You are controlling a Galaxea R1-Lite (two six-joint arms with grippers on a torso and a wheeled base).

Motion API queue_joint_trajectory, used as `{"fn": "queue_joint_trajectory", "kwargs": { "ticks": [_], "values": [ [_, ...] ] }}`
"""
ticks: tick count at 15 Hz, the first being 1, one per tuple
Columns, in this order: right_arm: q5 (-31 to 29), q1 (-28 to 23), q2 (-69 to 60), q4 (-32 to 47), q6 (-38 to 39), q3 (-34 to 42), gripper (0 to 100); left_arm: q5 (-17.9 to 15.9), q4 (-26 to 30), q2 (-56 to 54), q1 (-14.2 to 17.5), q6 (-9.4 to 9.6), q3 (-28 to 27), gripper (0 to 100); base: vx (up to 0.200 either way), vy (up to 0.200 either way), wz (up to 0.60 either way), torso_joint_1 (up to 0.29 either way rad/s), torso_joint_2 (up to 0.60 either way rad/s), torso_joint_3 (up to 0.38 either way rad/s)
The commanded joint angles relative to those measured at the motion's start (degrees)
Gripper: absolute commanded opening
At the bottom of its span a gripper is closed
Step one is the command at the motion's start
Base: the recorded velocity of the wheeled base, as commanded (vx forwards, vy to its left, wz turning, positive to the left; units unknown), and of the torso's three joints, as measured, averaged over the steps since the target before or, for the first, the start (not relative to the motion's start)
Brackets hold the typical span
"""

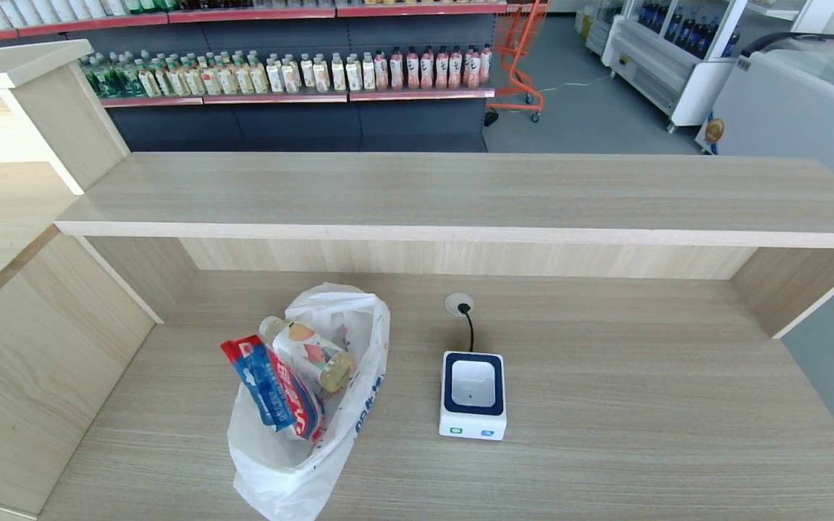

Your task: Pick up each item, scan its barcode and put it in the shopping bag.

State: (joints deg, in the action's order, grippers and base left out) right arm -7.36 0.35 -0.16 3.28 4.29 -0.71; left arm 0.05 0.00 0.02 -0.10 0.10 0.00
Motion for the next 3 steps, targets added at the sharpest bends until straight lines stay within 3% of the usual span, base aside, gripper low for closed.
{"fn": "queue_joint_trajectory", "kwargs": {
  "ticks": [1, 3],
  "values": [
    [0.0, 0.0, 0.2, -0.1, 0.1, 0.0, 0, 0.0, 0.0, 0.0, 0.0, -0.01, 0.0, 100, 0.0, 0.0, 0.0, 0.0, 0.0, 0.0],
    [0.0, 0.0, 0.2, -0.1, 0.2, 0.0, 0, 0.0, 0.0, 0.0, 0.0, -0.01, 0.0, 100, 0.0, 0.0, 0.0, 0.0, 0.0, 0.0]
  ]
}}
